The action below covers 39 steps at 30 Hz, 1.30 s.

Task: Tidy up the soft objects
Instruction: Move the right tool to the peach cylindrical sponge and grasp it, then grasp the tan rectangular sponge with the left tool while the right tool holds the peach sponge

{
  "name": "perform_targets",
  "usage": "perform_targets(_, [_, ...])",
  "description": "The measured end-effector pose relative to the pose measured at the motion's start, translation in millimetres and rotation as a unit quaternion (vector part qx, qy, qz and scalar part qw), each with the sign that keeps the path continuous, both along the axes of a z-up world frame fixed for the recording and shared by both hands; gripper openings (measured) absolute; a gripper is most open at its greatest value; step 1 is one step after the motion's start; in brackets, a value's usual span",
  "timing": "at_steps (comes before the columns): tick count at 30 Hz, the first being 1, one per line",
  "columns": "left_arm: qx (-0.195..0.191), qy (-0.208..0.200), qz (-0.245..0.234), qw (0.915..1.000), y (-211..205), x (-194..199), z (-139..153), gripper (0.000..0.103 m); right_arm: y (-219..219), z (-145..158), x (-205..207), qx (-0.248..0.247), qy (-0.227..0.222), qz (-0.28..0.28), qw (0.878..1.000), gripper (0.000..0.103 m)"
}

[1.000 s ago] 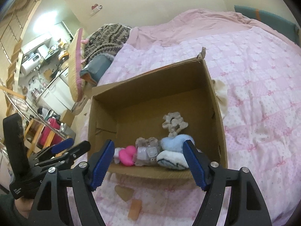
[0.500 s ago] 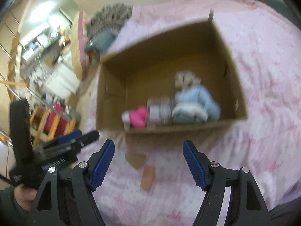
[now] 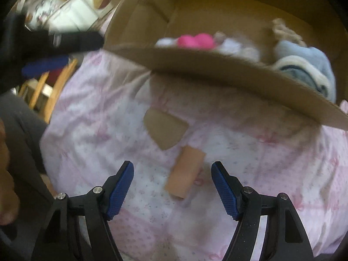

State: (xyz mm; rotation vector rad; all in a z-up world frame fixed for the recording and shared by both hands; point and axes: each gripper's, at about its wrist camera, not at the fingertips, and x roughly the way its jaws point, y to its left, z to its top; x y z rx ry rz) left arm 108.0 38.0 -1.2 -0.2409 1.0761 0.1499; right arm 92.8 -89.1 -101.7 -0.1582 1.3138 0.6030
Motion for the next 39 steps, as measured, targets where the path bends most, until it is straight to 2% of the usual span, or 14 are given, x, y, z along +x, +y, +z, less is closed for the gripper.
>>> perform_targets(1, [-0.005,0.000,0.004,1.0000,1.9,0.5,0.0,0.074,2.2,-3.0,-1.3,-0.003,0.001,0.005,1.000,0.056])
perform_targets(5, [-0.014,-0.002,0.011,0.9998,5.4,1.6,0.7,0.074,6.6,-7.2,-7.1,-0.026,-0.018,0.022,0.999,0.034])
perform_targets(7, [-0.017,-0.002,0.012,0.9998,6.4,1.7,0.4,0.074,1.9,-5.5,-6.6,-0.025,-0.022,0.015,0.999,0.017])
perform_targets(10, [-0.018,0.000,0.014,0.9998,6.7,2.1,-0.5,0.074,-7.0,-1.8,-5.2,-0.014,-0.022,0.004,1.000,0.009])
perform_targets(20, [0.002,-0.003,0.027,0.9996,12.2,1.5,-2.3,0.073,-45.3,27.7,-4.1,0.054,-0.032,-0.036,0.997,0.008])
perform_targets(23, [-0.009,0.004,0.030,0.9995,15.0,-0.1,-5.7,0.073,-59.8,39.8,-5.1,0.090,-0.041,-0.051,0.994,0.008])
perform_targets(29, [-0.017,0.035,0.018,0.9991,11.5,1.1,-21.0,0.073,-73.0,60.4,-7.9,0.118,-0.045,-0.071,0.989,0.008])
perform_targets(35, [-0.044,0.081,-0.042,0.9949,-18.0,7.3,-49.8,0.072,-92.4,71.3,-8.2,0.156,-0.043,-0.118,0.980,0.008])
perform_targets(38, [-0.053,0.109,-0.080,0.9894,-38.8,15.2,-67.9,0.062,-94.4,70.7,-6.6,0.158,-0.042,-0.129,0.978,0.008])
perform_targets(39, [-0.055,0.118,-0.091,0.9873,-44.6,18.0,-73.8,0.055,-94.9,71.0,-4.9,0.159,-0.042,-0.131,0.978,0.008])
